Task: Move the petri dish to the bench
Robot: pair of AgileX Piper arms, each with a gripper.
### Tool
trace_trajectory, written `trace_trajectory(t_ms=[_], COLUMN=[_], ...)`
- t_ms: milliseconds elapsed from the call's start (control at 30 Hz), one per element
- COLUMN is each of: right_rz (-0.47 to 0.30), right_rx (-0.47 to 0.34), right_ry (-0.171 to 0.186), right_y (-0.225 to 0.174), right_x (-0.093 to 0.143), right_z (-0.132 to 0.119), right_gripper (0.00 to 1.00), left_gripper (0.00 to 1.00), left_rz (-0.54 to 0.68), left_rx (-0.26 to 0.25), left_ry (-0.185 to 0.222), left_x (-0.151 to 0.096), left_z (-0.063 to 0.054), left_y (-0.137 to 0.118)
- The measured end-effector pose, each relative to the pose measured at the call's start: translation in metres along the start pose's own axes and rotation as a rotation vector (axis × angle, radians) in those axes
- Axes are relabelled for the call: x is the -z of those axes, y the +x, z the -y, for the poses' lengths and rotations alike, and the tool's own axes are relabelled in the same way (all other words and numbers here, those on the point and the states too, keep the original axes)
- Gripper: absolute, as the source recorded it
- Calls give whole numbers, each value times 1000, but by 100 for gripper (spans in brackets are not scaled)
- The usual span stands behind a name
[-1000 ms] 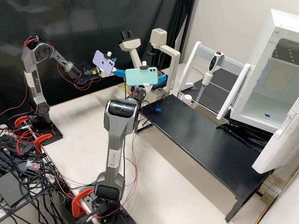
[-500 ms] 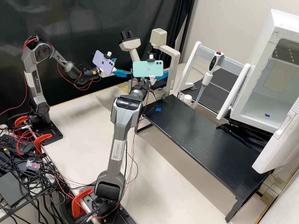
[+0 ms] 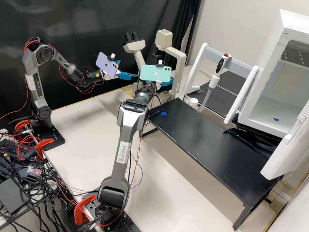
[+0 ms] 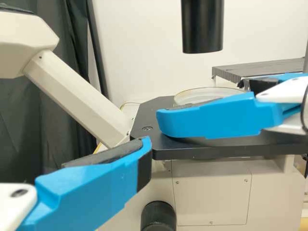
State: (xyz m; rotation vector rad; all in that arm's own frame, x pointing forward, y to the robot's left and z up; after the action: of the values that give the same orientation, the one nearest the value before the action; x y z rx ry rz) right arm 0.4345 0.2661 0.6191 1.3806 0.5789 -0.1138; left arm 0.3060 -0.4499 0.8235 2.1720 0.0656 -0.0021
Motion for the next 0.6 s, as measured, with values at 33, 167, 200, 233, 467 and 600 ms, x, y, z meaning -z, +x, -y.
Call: trace_trajectory(t_ms=[33, 167, 200, 233, 467, 600], right_rz=[3, 11, 13, 14, 10, 13], right_rx=[4, 23, 28, 32, 26, 28], right_ry=[11, 36, 42, 38, 50, 52], right_y=[1, 2, 2, 2, 2, 2], right_x=[-2, -7, -8, -9, -12, -13], right_z=[2, 10, 11, 13, 16, 18], right_gripper=[0, 0, 0, 0, 0, 0], left_gripper=[100, 100, 100, 100, 100, 100], left_rz=[0, 0, 0, 0, 0, 0], left_rx=[0, 0, 0, 0, 0, 0], left_ry=[0, 0, 0, 0, 0, 0], left_x=[0, 0, 0, 0, 0, 0], left_z=[0, 0, 0, 0, 0, 0], left_y=[0, 0, 0, 0, 0, 0])
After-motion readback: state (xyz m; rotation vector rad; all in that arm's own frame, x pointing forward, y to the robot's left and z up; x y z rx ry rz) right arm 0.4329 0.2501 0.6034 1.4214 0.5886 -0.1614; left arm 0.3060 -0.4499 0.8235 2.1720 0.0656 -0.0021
